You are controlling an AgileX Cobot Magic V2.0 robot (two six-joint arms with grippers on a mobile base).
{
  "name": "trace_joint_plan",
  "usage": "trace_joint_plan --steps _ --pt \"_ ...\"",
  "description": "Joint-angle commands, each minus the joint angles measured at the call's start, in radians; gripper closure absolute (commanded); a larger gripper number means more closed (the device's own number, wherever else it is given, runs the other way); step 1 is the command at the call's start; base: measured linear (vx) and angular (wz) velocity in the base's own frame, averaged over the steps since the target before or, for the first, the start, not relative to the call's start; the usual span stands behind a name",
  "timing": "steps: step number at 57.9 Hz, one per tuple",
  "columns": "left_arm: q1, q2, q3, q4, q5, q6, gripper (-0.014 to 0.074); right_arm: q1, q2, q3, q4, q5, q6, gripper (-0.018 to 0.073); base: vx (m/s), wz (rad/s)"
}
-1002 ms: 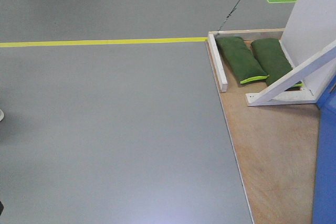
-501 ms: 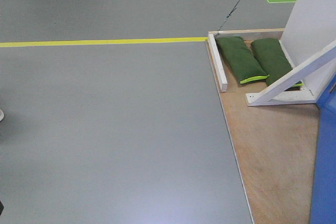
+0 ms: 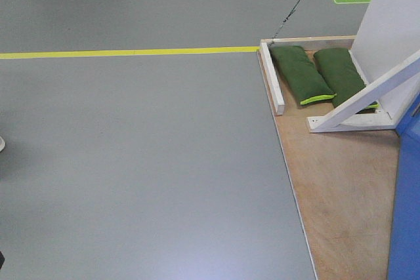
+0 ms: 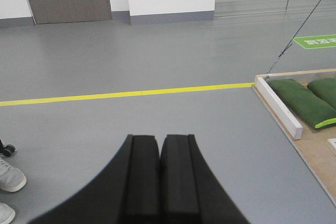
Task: Move to blue door and open it
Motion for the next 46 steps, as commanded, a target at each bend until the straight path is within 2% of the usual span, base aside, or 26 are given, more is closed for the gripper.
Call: trace_joint_plan --steps 1,7,12,13,30,39,46 --pt "-0.006 -0.012 -0.026 -0.002 -0.085 -0.007 0.0524 -0.004 0.010 -0.021 0.071 0.181 -0.008 0.0547 0.00 0.00" --pt "-0.006 -0.012 -0.026 -0.002 -0.085 -0.007 0.0524 -0.007 0.012 -0.021 0.065 0.305 -0.008 0.0547 0.00 0.00" --pt "-0.006 -0.012 -0.026 -0.002 -0.085 -0.007 0.0524 -0.022 0.025 -0.021 0.065 0.332 -0.008 0.0547 0.00 0.00" --pt "-0.006 -0.012 -0.026 -0.002 -0.085 -0.007 0.0524 -0.183 0.053 -0.021 0.062 0.370 -0.008 0.0547 0.00 0.00" --pt "-0.006 -0.012 -0.026 -0.002 -0.085 -0.007 0.0524 -0.471 0.028 -0.021 0.066 0.377 -0.008 0.0547 0.00 0.00" --pt "-0.006 -0.012 -0.026 -0.002 -0.085 -0.007 0.0524 -0.528 -0.020 -0.021 0.086 0.413 -0.008 0.0547 0.00 0.00" --pt "-0.006 -0.012 -0.026 -0.002 -0.085 -0.007 0.0524 -0.528 -0.061 -0.021 0.129 0.319 -0.008 0.0547 0.00 0.00"
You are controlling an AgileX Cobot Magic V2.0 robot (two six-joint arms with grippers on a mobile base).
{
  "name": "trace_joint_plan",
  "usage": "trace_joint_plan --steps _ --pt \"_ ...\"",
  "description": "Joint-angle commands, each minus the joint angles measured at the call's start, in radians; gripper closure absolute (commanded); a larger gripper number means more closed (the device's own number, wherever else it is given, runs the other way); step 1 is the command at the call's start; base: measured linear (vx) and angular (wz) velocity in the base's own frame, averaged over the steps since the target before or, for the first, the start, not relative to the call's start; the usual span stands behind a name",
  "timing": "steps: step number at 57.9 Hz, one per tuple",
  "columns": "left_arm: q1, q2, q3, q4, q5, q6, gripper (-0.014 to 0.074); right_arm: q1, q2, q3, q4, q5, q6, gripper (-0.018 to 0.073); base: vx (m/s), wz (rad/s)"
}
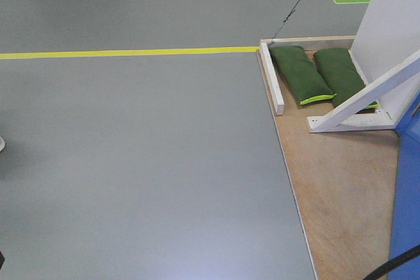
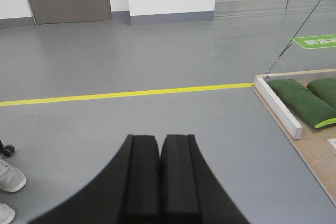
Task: Move to blue door and open it
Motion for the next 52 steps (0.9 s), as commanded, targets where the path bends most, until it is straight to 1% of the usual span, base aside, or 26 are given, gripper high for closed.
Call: trace_joint_plan --steps 1,8,15,18,23,32,37,40,52 --pt "-0.006 -0.012 -0.026 -0.002 -0.085 -0.007 0.0524 -0.008 -0.034 -0.022 0.094 -0.142 -0.008 0.0547 0.00 0.00" --pt "-0.006 -0.012 -0.026 -0.002 -0.085 -0.007 0.0524 -0.008 -0.054 -0.023 0.149 -0.376 -0.008 0.0547 0.00 0.00" --pt "-0.006 -0.012 -0.026 -0.002 -0.085 -0.007 0.0524 -0.008 -0.045 -0.023 0.203 -0.660 -0.008 0.0547 0.00 0.00" --pt "-0.006 -0.012 -0.026 -0.002 -0.085 -0.007 0.0524 -0.008 -0.038 -0.023 0.219 -0.753 -0.008 0.0547 0.00 0.00" --pt "-0.006 -0.012 -0.026 -0.002 -0.085 -0.007 0.0524 -0.008 -0.015 -0.024 0.224 -0.902 -0.008 0.0547 0.00 0.00" --pt "-0.006 -0.012 -0.026 -0.002 -0.085 -0.007 0.0524 -0.008 0.032 -0.024 0.213 -1.124 -0.008 0.0547 0.00 0.00" --pt "-0.006 -0.012 -0.026 -0.002 -0.085 -0.007 0.0524 -0.008 0.063 -0.025 0.182 -1.212 -0.008 0.0547 0.00 0.00" --pt "-0.006 -0.012 -0.026 -0.002 -0.085 -0.007 0.0524 -0.008 0.091 -0.025 0.144 -1.233 -0.008 0.0547 0.00 0.00" --pt "-0.006 -0.012 -0.026 -0.002 -0.085 -0.007 0.0524 -0.008 0.192 -0.025 0.017 -1.215 -0.008 0.0547 0.00 0.00"
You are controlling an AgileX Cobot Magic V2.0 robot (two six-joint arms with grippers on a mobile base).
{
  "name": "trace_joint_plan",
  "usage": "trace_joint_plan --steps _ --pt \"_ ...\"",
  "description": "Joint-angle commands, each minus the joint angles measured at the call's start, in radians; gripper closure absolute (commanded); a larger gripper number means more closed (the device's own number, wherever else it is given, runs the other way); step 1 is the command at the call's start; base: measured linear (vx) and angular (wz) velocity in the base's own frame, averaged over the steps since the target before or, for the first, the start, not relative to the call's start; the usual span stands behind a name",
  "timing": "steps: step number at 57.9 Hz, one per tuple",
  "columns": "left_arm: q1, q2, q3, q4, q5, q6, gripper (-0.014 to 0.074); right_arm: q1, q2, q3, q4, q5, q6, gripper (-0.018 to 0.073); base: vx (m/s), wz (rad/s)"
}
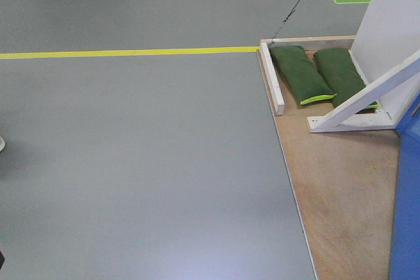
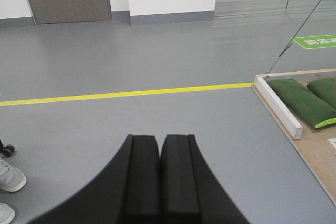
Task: Move to blue door and open it
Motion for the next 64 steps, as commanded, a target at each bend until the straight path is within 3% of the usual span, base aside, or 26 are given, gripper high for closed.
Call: trace_joint_plan --steps 1,20,32,52,64 --pt "-0.006 -0.012 -0.026 -0.002 -0.085 -0.007 0.0524 -0.008 0.037 -0.025 -0.101 0.033 -0.008 0.0547 0.00 0.00" --pt "-0.006 -0.012 -0.026 -0.002 -0.085 -0.007 0.0524 -0.008 0.103 -0.025 -0.176 0.220 -0.008 0.0547 0.00 0.00" --pt "-0.006 -0.012 -0.026 -0.002 -0.085 -0.007 0.0524 -0.008 0.103 -0.025 -0.158 0.497 -0.008 0.0547 0.00 0.00" --pt "-0.006 -0.012 -0.026 -0.002 -0.085 -0.007 0.0524 -0.008 0.102 -0.025 0.042 1.068 -0.011 0.0547 0.00 -0.01" --pt "-0.006 -0.012 -0.026 -0.002 -0.085 -0.007 0.0524 -0.008 0.102 -0.025 0.162 1.321 -0.011 0.0547 -0.01 -0.05"
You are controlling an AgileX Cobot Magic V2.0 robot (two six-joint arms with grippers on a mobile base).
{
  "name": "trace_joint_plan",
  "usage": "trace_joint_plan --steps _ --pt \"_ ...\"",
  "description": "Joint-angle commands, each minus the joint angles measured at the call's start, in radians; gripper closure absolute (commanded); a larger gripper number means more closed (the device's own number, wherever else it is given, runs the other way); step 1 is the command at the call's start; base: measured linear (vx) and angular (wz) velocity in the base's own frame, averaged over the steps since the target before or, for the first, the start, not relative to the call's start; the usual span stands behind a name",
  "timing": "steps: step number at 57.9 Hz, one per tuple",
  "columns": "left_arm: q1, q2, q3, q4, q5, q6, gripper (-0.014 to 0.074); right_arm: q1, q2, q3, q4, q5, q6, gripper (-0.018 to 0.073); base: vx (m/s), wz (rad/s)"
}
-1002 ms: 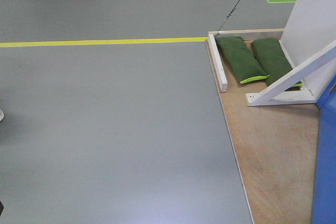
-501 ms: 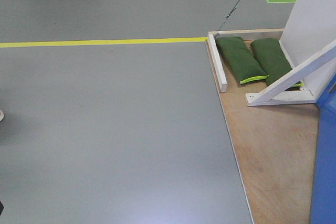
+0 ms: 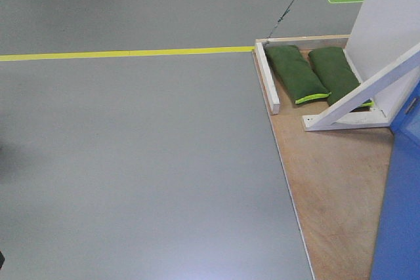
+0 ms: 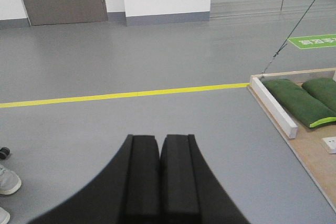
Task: Move to blue door and open it
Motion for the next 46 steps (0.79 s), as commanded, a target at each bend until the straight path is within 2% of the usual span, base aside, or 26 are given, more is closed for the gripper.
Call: trace_joint_plan --steps 1,13,34,46 --pt "-0.006 -0.012 -0.026 -0.002 -0.085 -0.007 0.0524 0.060 0.040 -0.019 0.148 0.563 0.045 0.0547 -0.02 -0.07" --pt "-0.006 -0.014 -0.026 -0.002 -0.084 -0.007 0.0524 0.063 0.039 -0.019 0.235 0.762 0.045 0.0547 -0.02 -0.09" --pt "-0.006 -0.013 -0.026 -0.002 -0.085 -0.007 0.0524 0.064 0.047 -0.019 0.238 0.820 0.045 0.0547 0.00 -0.02" --pt "-0.006 -0.013 -0.026 -0.002 -0.085 -0.007 0.0524 0.064 0.059 -0.019 0.228 0.970 0.045 0.0547 0.00 0.00"
